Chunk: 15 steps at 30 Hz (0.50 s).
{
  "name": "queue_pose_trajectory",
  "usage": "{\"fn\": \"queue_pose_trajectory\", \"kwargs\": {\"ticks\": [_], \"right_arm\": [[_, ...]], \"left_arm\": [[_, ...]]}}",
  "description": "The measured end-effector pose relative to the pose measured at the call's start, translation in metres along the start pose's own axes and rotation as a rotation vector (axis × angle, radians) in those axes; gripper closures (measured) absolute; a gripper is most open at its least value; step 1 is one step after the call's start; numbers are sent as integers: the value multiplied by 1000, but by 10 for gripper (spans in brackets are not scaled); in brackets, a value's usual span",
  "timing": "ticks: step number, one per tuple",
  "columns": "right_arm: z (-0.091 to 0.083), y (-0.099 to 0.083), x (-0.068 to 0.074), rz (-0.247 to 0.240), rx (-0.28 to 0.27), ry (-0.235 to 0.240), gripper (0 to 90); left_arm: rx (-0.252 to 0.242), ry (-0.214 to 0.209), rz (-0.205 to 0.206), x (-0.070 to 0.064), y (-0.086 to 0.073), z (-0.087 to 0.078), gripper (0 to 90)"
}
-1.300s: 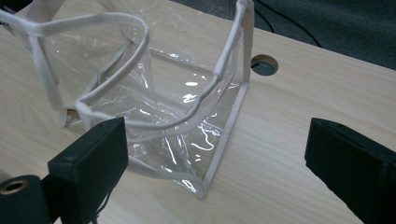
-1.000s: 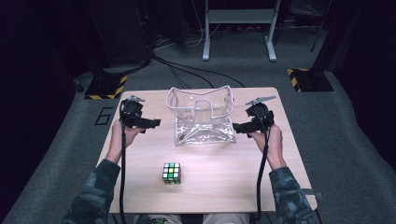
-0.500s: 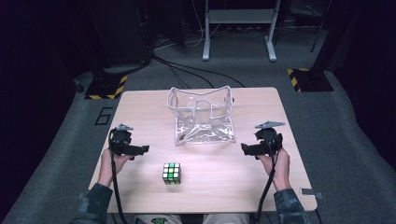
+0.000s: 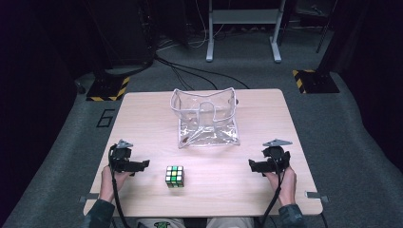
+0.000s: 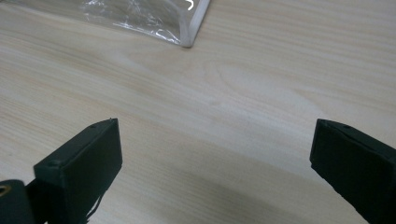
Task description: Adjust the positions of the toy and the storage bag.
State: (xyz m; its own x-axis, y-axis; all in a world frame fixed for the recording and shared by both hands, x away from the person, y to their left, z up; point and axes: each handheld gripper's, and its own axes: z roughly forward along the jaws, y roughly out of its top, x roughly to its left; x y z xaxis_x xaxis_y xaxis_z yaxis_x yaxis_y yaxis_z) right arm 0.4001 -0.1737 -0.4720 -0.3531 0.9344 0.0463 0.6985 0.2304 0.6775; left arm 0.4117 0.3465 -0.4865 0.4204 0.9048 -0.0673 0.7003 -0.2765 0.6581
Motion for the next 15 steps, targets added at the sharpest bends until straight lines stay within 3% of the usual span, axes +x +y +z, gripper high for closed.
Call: {"fn": "queue_pose_trajectory", "kwargs": {"ticks": [8,15], "right_arm": [[8,-25,-1,-2,7,-39,12],[17,-41,-7,-1,10,-62,7]], "left_arm": [[-85,90,-15,-3,-22,1,51],[-68,112,-35,-4,-34,9,42]]}}
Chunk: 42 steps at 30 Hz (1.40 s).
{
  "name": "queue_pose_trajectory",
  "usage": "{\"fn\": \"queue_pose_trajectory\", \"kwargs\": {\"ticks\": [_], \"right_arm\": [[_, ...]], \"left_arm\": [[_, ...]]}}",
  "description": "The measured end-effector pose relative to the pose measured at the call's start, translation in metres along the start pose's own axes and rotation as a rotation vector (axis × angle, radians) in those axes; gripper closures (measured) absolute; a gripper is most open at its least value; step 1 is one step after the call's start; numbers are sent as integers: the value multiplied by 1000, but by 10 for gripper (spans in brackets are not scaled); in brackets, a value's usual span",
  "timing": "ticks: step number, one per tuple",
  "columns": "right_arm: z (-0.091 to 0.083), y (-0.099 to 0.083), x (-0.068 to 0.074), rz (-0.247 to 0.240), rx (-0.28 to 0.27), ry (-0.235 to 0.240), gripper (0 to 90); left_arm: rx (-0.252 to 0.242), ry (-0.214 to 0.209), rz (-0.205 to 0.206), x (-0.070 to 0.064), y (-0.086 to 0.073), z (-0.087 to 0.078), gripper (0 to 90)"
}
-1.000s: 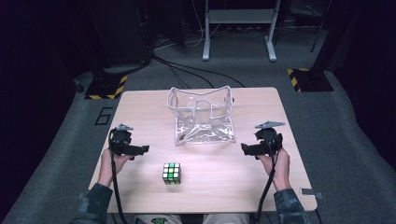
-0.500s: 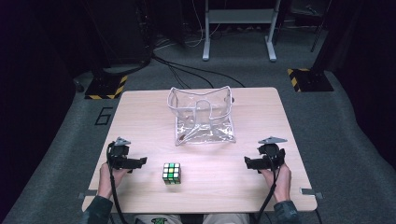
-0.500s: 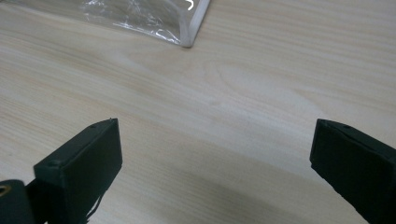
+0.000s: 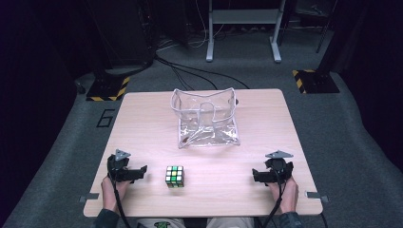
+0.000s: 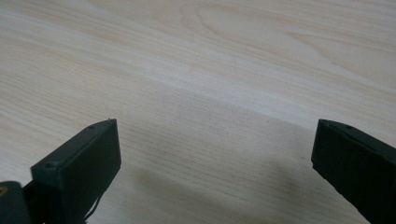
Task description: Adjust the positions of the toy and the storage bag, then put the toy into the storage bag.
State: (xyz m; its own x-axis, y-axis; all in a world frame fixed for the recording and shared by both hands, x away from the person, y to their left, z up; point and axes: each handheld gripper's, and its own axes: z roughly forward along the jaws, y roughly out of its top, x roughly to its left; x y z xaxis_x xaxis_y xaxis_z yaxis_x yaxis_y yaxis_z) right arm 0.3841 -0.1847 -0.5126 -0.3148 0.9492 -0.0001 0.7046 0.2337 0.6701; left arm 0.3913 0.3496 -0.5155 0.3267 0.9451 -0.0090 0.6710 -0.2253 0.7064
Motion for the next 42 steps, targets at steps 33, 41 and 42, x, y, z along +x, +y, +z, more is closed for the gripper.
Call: {"fn": "queue_pose_trajectory", "kwargs": {"ticks": [33,41,42], "right_arm": [[11,-14,-1,-1,-66,-2,0],[11,-14,-1,3,-64,0,0],[11,-13,-1,-1,-65,1,0]], "left_arm": [[-24,40,-41,-5,-14,8,26],[-24,40,-41,-5,-14,8,26],[-24,42,-42,-5,-14,8,26]]}}
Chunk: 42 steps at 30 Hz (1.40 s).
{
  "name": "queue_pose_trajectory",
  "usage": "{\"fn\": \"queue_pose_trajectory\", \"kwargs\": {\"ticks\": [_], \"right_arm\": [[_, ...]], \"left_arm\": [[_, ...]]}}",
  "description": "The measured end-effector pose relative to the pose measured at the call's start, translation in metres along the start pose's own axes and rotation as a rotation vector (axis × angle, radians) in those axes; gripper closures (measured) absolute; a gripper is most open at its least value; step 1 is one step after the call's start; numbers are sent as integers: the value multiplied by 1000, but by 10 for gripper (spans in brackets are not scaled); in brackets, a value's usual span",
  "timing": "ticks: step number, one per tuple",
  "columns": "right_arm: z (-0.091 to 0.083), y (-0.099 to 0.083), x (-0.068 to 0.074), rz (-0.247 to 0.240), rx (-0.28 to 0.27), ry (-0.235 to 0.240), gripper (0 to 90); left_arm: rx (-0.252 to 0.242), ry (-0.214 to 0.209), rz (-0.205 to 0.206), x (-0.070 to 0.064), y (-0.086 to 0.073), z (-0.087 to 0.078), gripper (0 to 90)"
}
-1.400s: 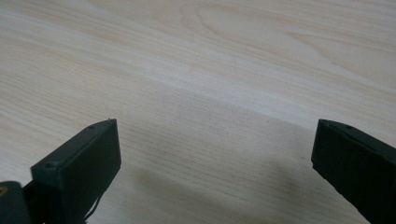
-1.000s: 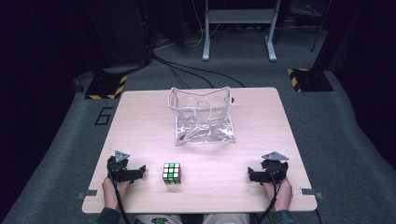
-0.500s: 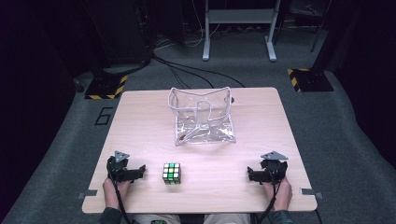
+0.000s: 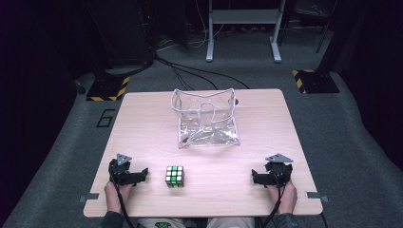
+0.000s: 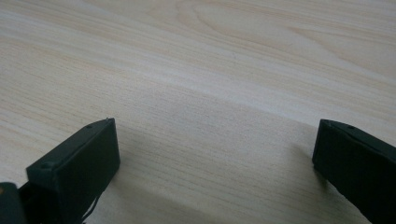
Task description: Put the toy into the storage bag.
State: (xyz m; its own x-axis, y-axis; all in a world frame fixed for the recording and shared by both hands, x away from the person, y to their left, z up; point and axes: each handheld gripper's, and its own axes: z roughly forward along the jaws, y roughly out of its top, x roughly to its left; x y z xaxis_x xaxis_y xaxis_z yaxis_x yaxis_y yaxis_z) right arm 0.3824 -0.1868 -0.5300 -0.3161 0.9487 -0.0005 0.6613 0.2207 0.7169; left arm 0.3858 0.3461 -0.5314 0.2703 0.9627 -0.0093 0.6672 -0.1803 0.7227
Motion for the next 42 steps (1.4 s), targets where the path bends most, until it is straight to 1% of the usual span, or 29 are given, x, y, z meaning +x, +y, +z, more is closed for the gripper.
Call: {"fn": "queue_pose_trajectory", "kwargs": {"ticks": [2,3,5,11,14,18,25,28,31,32,37,42], "right_arm": [[0,0,1,4,1,-2,0],[0,0,0,1,-1,-4,0],[0,0,0,1,-2,-5,0],[0,0,0,3,-2,-4,0],[0,0,0,4,-1,-5,0],[0,0,0,8,-2,-10,0],[0,0,0,9,-3,-11,0],[0,0,0,9,-3,-10,0],[0,0,0,9,-3,-11,0],[0,0,0,9,-3,-10,0],[0,0,0,9,-3,-11,0],[0,0,0,7,-2,-10,0]], "left_arm": [[-2,12,-5,-1,-1,-1,28],[-5,18,-6,-2,-1,-2,43],[-2,7,-6,-2,-1,-2,41],[2,3,-5,0,-1,-1,28],[10,-4,6,0,-1,-2,25],[15,-20,0,-1,-1,-5,22],[20,-50,11,-11,-2,-10,23],[19,-58,30,-16,0,-12,23],[12,-71,36,-22,2,-14,23],[12,-78,44,-23,2,-15,23],[-3,-102,46,-29,7,-22,22],[-15,-137,64,-35,11,-26,22]]}}
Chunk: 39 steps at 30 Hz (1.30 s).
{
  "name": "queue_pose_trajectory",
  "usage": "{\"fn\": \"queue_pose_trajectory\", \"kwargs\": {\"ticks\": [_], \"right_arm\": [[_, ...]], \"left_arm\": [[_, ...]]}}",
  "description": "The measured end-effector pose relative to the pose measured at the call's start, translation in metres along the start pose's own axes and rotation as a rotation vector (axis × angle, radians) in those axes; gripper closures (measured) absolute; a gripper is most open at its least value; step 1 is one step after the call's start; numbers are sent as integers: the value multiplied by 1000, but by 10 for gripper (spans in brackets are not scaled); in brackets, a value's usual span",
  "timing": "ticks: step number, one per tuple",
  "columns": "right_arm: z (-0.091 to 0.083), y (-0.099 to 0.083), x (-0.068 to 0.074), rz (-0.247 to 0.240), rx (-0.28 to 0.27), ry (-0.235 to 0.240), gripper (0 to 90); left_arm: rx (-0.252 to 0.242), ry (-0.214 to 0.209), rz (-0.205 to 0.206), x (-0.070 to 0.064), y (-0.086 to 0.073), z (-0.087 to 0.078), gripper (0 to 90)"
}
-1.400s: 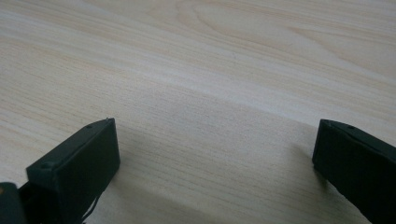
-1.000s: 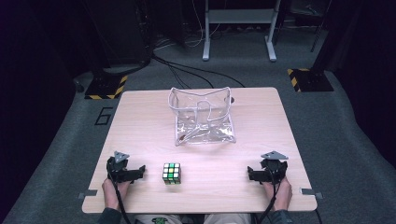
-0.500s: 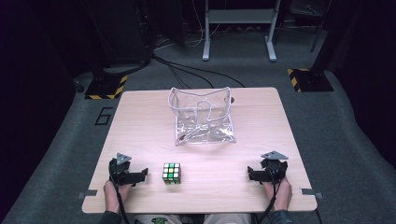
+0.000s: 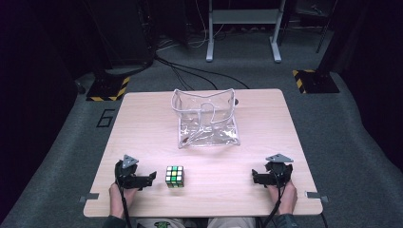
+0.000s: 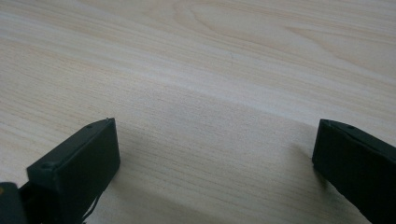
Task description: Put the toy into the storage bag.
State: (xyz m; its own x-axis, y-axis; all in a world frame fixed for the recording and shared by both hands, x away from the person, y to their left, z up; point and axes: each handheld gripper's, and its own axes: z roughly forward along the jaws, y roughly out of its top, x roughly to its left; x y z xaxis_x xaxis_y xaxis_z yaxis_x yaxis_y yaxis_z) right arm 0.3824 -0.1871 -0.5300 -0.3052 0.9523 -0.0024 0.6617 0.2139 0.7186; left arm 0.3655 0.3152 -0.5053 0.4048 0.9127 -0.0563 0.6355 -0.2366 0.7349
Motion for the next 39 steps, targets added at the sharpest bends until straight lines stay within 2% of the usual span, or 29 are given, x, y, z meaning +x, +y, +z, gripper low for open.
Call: {"fn": "queue_pose_trajectory", "kwargs": {"ticks": [6,8,22,37,39], "right_arm": [[0,0,0,-1,1,1,0],[0,0,0,5,1,-1,0],[0,0,0,6,2,0,0],[0,0,0,6,2,0,0],[0,0,0,8,1,-2,0]], "left_arm": [[5,-40,34,-6,1,-1,21],[-1,-63,33,-7,0,-1,20],[8,-202,137,-23,0,-2,2],[-6,-277,174,-31,2,-4,1],[-7,-289,169,-33,2,-3,1]]}}
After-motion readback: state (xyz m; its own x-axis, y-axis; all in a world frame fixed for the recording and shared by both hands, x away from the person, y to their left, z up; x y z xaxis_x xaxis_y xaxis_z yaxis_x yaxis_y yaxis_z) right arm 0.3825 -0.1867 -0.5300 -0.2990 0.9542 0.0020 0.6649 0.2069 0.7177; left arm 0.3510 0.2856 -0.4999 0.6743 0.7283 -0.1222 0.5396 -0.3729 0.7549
